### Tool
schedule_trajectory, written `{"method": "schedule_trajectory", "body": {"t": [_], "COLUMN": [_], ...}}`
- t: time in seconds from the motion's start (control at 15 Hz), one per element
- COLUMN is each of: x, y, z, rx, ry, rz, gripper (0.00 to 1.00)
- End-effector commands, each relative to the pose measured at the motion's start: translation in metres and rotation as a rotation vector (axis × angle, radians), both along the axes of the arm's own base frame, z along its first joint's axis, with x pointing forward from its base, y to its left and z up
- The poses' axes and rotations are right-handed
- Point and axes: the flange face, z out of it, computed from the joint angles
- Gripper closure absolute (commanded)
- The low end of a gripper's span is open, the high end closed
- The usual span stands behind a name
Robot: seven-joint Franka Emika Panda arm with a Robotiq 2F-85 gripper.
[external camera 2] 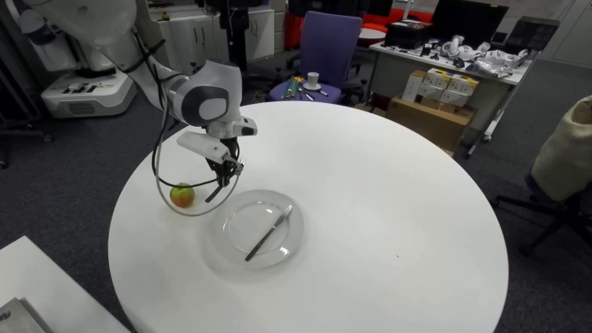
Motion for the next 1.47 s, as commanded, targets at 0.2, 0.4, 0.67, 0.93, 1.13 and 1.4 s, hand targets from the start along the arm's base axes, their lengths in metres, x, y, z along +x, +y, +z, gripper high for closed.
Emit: {"method": "schedule_trajectory", "body": {"t": [0.2,0.4,0.67,0.93,1.13,1.4], "x": [-0.01,-0.019,-0.028,-0.033,-0.032,-0.029], "y": [0.0,0.001,0.001,0.003,0.002,-0.003], "z": [0.004,0.0,-0.009,-0.014,-0.017,-0.022], "rx": [-0.018,-0.022,-0.026,-0.03,-0.031,-0.036], "ry": [0.019,0.033,0.058,0.074,0.078,0.082], "rz": [-0.078,-0.081,-0.081,-0.077,-0.077,-0.085], "gripper": [0.96,0.96,0.96,0.96,0.96,0.96]}}
